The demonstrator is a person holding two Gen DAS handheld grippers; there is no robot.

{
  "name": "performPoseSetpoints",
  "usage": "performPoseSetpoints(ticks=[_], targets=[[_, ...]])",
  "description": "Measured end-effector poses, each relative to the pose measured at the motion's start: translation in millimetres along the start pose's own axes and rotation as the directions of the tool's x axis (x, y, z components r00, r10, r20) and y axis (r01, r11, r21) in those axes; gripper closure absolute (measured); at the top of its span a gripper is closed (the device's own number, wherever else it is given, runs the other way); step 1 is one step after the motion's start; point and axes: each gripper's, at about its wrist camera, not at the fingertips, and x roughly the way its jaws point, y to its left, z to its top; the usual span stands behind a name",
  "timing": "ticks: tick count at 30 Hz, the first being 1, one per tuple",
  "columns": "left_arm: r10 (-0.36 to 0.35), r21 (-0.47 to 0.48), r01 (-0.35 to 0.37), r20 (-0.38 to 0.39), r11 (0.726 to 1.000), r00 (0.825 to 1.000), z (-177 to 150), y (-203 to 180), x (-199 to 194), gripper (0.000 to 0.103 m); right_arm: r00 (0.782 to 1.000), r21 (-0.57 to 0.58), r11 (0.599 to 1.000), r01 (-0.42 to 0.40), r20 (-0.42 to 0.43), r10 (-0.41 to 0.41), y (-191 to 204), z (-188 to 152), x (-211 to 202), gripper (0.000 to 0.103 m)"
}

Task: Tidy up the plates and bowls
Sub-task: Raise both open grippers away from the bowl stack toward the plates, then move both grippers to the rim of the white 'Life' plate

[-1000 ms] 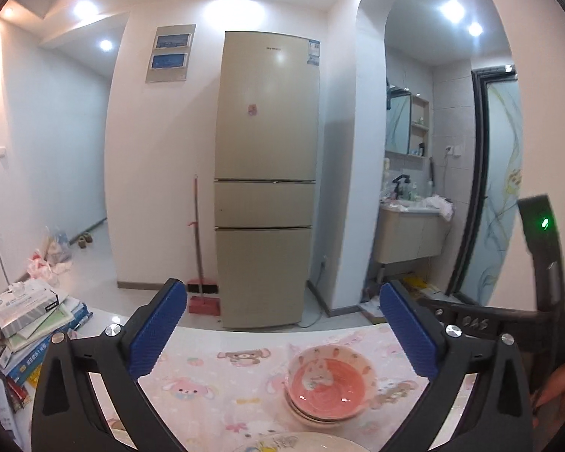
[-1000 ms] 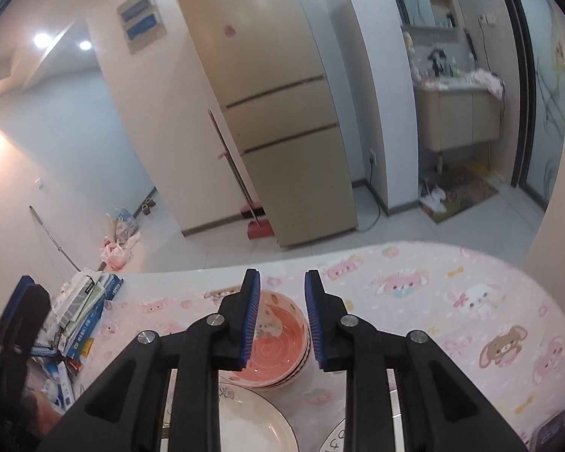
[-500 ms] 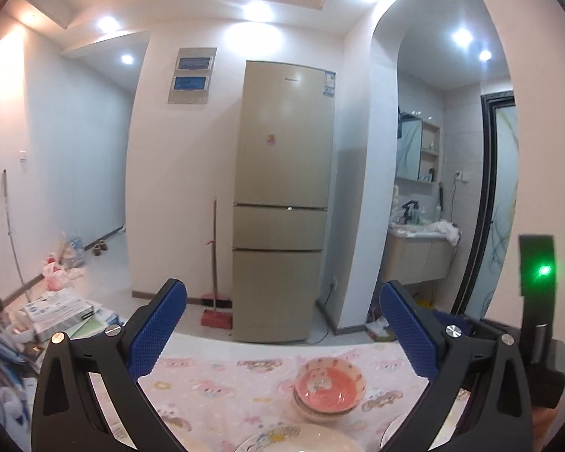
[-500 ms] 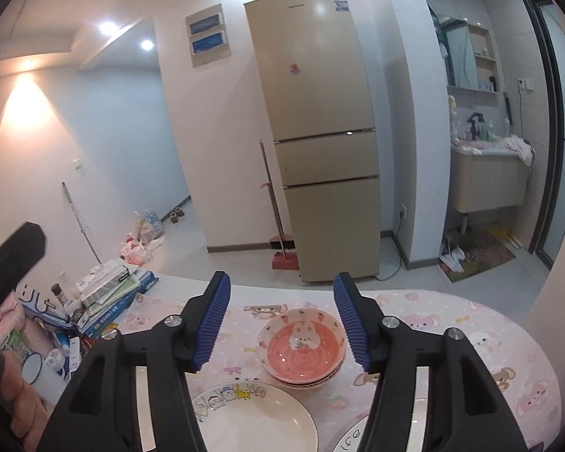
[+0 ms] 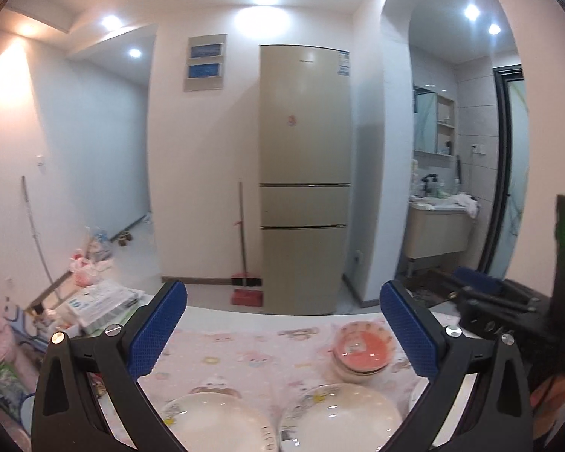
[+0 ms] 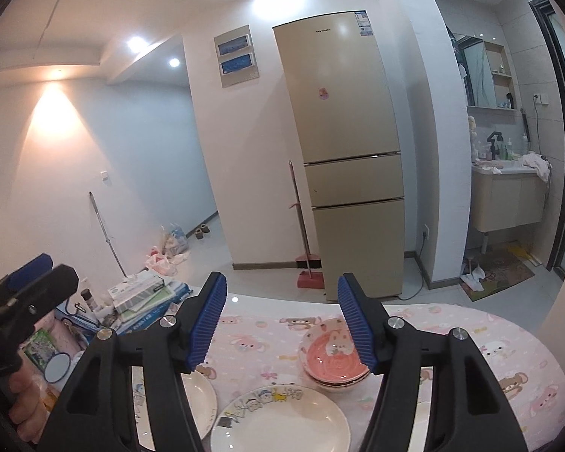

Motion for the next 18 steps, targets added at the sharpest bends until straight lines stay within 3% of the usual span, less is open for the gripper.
performPoseSetpoints(ticks=[7, 13, 18], targets=[[0.008, -0.035, -0.008, -0.006, 0.999, 1.000, -25.3, 23.3, -15.0, 0.001, 0.995, -0.032, 0.999, -0.040, -0.090, 0.037, 25.7, -9.1, 12.5, 0.038], [-0.020, -0.048, 0.020, 0.002, 0.999, 1.000, -43.0, 35.4, -25.8, 0.001, 0.991, -0.059, 0.998, -0.015, -0.134, 0.007, 38.4, -26.0, 21.4, 0.038], [-0.002, -0.071, 0.001, -0.014, 0.998, 1.000, -66.4, 53.6, -28.5, 0.001, 0.977, -0.012, 0.998, -0.067, -0.204, 0.063, 46.4, -36.9, 32.8, 0.038]])
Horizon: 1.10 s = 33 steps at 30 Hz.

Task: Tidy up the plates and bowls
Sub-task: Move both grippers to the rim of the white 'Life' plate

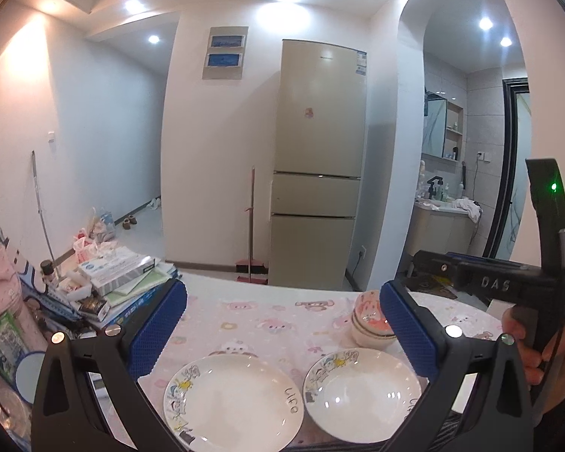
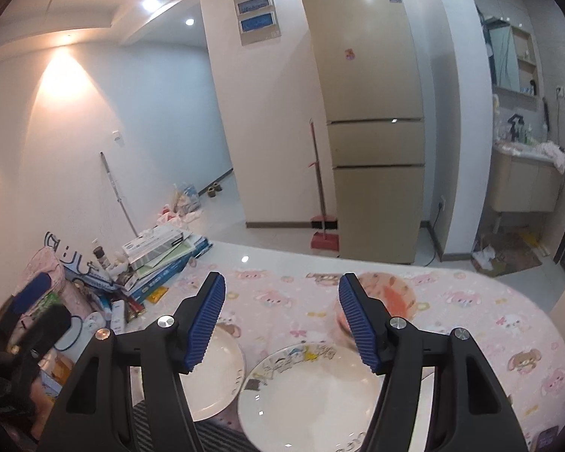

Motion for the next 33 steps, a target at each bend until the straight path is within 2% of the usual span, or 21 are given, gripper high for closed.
performPoseSetpoints(ticks=[5, 9, 12, 14, 17, 20, 23, 25, 27, 28, 29, 30, 32, 33], targets=[[0.042, -0.083, -0.048, -0.081, 0.995, 0.996, -22.5, 32.9, 13.5, 0.001, 0.994, 0.030, 0.997, -0.066, -0.081, 0.068, 15.6, -2.7, 28.3, 0.038], [0.081, -0.145, -0.104, -0.154, 0.984, 0.985, -44.8, 62.7, 27.2, 0.001, 0.991, 0.017, 0.998, -0.064, -0.116, 0.066, 31.7, -9.6, 49.9, 0.038], [0.130, -0.126, -0.152, -0.168, 0.980, 0.977, -59.9, 78.9, 44.5, 0.001, 0.983, 0.027, 0.998, -0.052, -0.177, 0.056, 40.5, -18.9, 77.9, 0.038], [0.106, -0.156, -0.143, -0.222, 0.977, 0.969, -69.3, 91.9, 60.6, 0.001, 0.973, 0.028, 0.998, -0.050, -0.224, 0.055, 43.4, -26.3, 98.4, 0.038], [0.020, -0.238, -0.092, -0.292, 0.967, 0.956, -83.1, 110.1, 79.8, 0.001, 0.961, 0.009, 0.999, -0.044, -0.275, 0.045, 48.2, -41.7, 128.6, 0.038], [0.035, -0.252, -0.118, -0.313, 0.961, 0.949, -95.9, 118.4, 88.7, 0.001, 0.947, -0.010, 0.999, -0.047, -0.320, 0.041, 52.7, -56.1, 153.3, 0.038], [0.022, -0.279, -0.126, -0.349, 0.952, 0.937, -108.8, 124.8, 98.1, 0.001, 0.920, -0.006, 0.996, -0.093, -0.384, 0.083, 52.6, -73.9, 181.3, 0.038], [0.012, -0.300, -0.135, -0.379, 0.944, 0.925, -118.2, 130.3, 105.2, 0.001, 0.900, 0.024, 0.992, -0.125, -0.417, 0.123, 49.9, -85.9, 196.7, 0.038], [0.031, -0.293, -0.165, -0.413, 0.942, 0.910, -128.0, 136.6, 114.7, 0.002, 0.890, 0.048, 0.989, -0.139, -0.433, 0.146, 46.5, -96.0, 209.2, 0.038], [0.072, -0.270, -0.208, -0.439, 0.940, 0.896, -132.2, 139.2, 119.8, 0.004, 0.887, 0.049, 0.989, -0.139, -0.437, 0.146, 45.7, -99.4, 213.6, 0.039], [0.118, -0.247, -0.257, -0.468, 0.934, 0.876, -136.6, 142.2, 124.2, 0.010, 0.883, 0.041, 0.990, -0.138, -0.447, 0.142, 45.4, -104.6, 220.5, 0.043], [0.120, -0.253, -0.270, -0.484, 0.929, 0.867, -140.2, 145.6, 126.3, 0.014, 0.878, 0.035, 0.989, -0.141, -0.457, 0.141, 45.7, -107.3, 224.3, 0.045], [0.028, -0.333, -0.226, -0.509, 0.915, 0.860, -149.3, 154.2, 129.8, 0.014, 0.863, 0.043, 0.986, -0.160, -0.480, 0.160, 45.0, -114.5, 233.1, 0.047], [-0.027, -0.381, -0.206, -0.523, 0.901, 0.852, -154.2, 158.9, 132.5, 0.017, 0.859, 0.052, 0.985, -0.166, -0.483, 0.170, 44.1, -116.0, 234.8, 0.047]])
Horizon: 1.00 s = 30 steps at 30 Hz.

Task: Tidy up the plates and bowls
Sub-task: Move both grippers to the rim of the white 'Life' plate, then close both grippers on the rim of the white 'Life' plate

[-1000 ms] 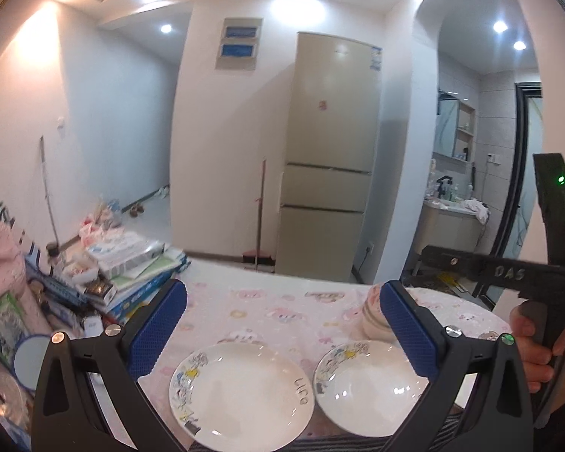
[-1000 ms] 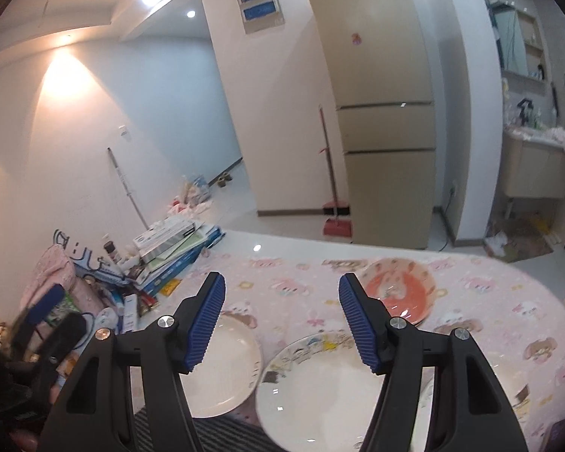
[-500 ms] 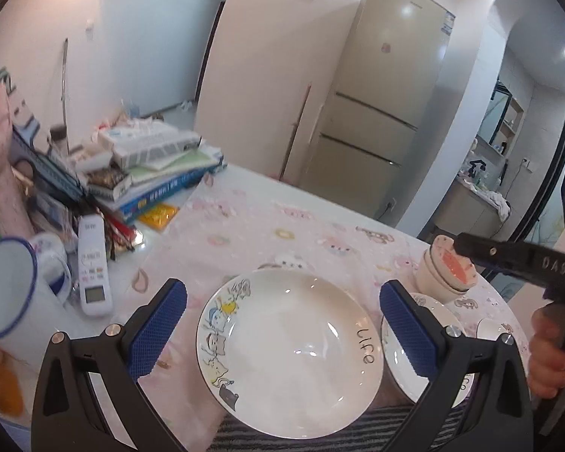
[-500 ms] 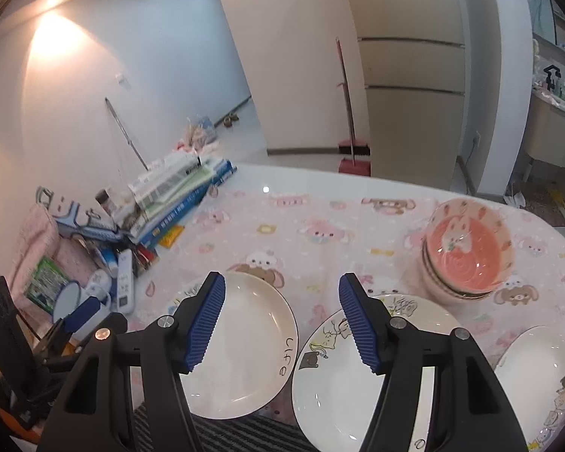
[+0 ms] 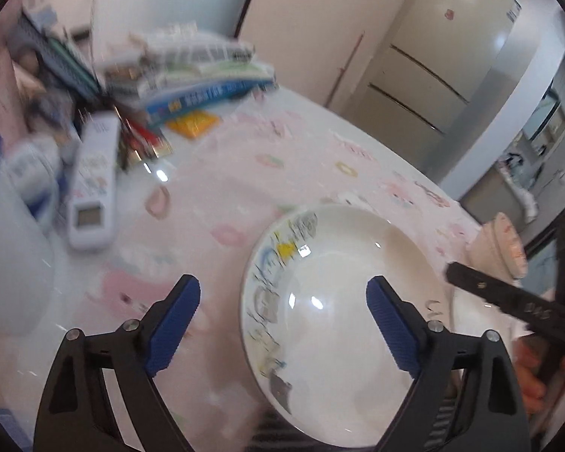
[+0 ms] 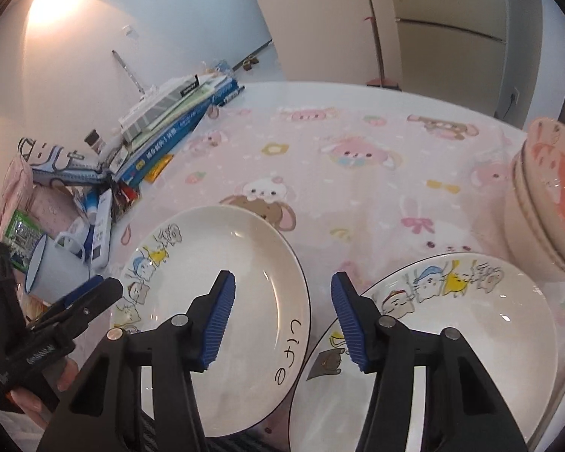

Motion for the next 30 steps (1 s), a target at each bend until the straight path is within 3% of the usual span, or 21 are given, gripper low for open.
performPoseSetpoints(ticks=[3, 7, 10, 16, 18, 26, 30], targets=[[-0.052, -0.099, 0.045, -0.075, 0.994, 0.996, -2.8, 15.7, 12.3, 0.027, 1.000, -0.004, 1.000, 0.007, -0.014, -0.007, -0.8, -2.1, 7.1, 0.049], [-0.080, -0.171, 0.063, -0.090, 0.983, 0.993, -5.6, 27.2, 13.7, 0.036, 0.999, -0.016, 1.000, 0.000, -0.038, -0.001, 1.1, -5.3, 15.6, 0.061], [-0.113, -0.165, 0.091, -0.127, 0.982, 0.985, -6.9, 24.9, 17.4, 0.067, 0.999, -0.028, 0.999, 0.027, -0.045, -0.028, 2.5, -6.9, 18.4, 0.069], [-0.068, -0.176, 0.044, -0.135, 0.983, 0.988, -8.9, 28.4, 18.1, 0.089, 0.999, -0.022, 0.999, 0.024, -0.041, -0.025, -3.5, -5.7, 22.9, 0.080], [-0.062, -0.178, 0.037, -0.133, 0.983, 0.989, -10.1, 28.9, 17.5, 0.091, 0.999, -0.011, 0.999, 0.047, -0.027, -0.047, -6.4, -6.2, 28.5, 0.090], [-0.048, -0.161, 0.028, -0.122, 0.987, 0.991, -10.7, 28.7, 16.8, 0.091, 0.999, -0.027, 0.999, 0.035, 0.002, -0.035, -7.0, -9.1, 26.8, 0.090], [-0.023, -0.136, 0.008, -0.106, 0.991, 0.994, -10.8, 23.6, 11.6, 0.090, 0.998, -0.089, 0.995, 0.051, 0.040, -0.047, 2.0, -11.1, 14.1, 0.091]])
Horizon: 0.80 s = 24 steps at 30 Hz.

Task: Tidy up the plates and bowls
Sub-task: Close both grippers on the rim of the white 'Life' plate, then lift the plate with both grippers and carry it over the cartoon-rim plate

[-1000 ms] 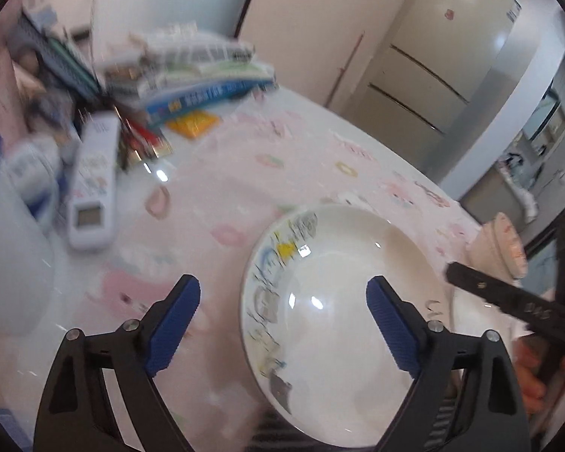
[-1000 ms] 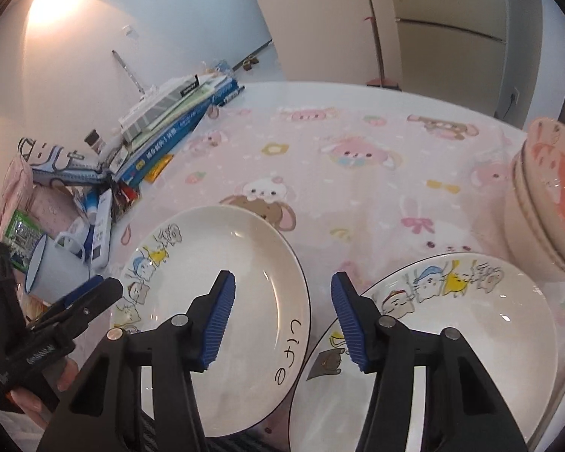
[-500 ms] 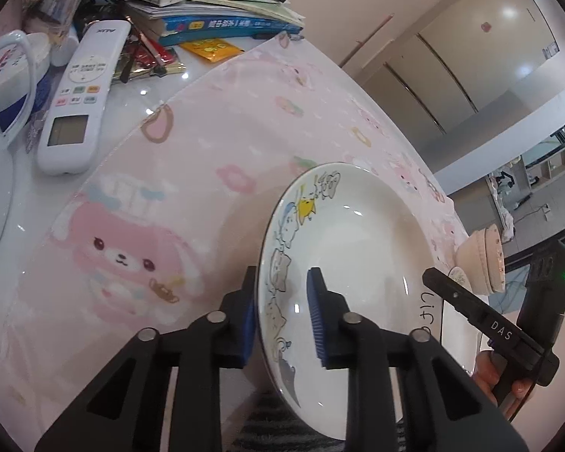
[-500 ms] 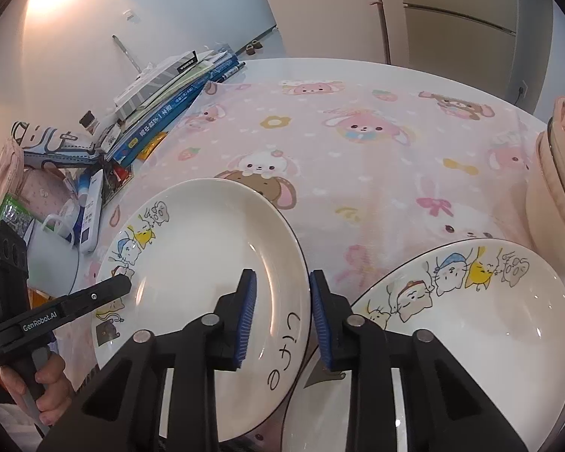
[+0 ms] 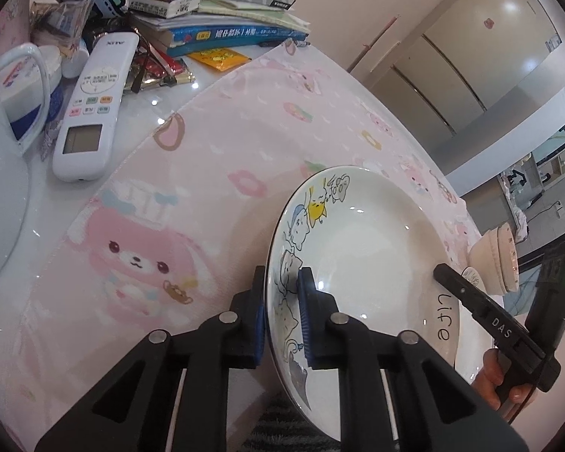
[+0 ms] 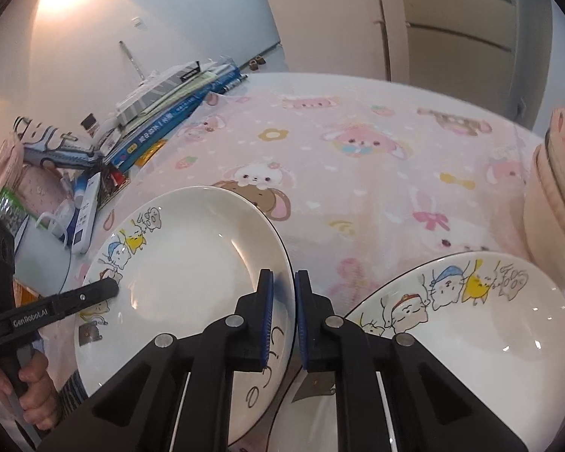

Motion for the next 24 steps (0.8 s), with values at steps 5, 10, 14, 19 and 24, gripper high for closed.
performPoseSetpoints(ticks=[5, 10, 14, 19, 24], targets=[[-0.021, 0.010, 0.021, 0.045, 1.000, 0.999, 1.7, -5.4, -13.4, 0.090, 0.999, 0.037, 0.998, -0.047, 0.028, 0.046, -1.6, 6.8, -23.2, 0.091], [-0.035, 0.055, 0.032, 0.061, 0.998, 0.998, -1.6, -23.4, -26.6, 0.090, 0.997, 0.067, 0.996, -0.052, 0.061, 0.048, -8.2, 11.2, -48.4, 0.091], [-0.065, 0.067, 0.060, 0.062, 0.996, 0.996, -1.5, -35.0, -36.4, 0.090, 0.992, 0.101, 0.989, -0.105, 0.075, 0.097, -18.3, 12.2, -76.2, 0.091], [-0.100, 0.131, 0.090, 0.072, 0.987, 0.992, -5.0, -62.3, -58.1, 0.090, 0.989, 0.055, 0.995, -0.081, 0.132, 0.073, -22.5, 4.7, -119.3, 0.091], [-0.114, 0.212, 0.086, 0.123, 0.973, 0.986, -13.4, -98.3, -83.6, 0.090, 0.981, 0.062, 0.996, -0.070, 0.187, 0.057, -34.7, -7.4, -161.0, 0.090]])
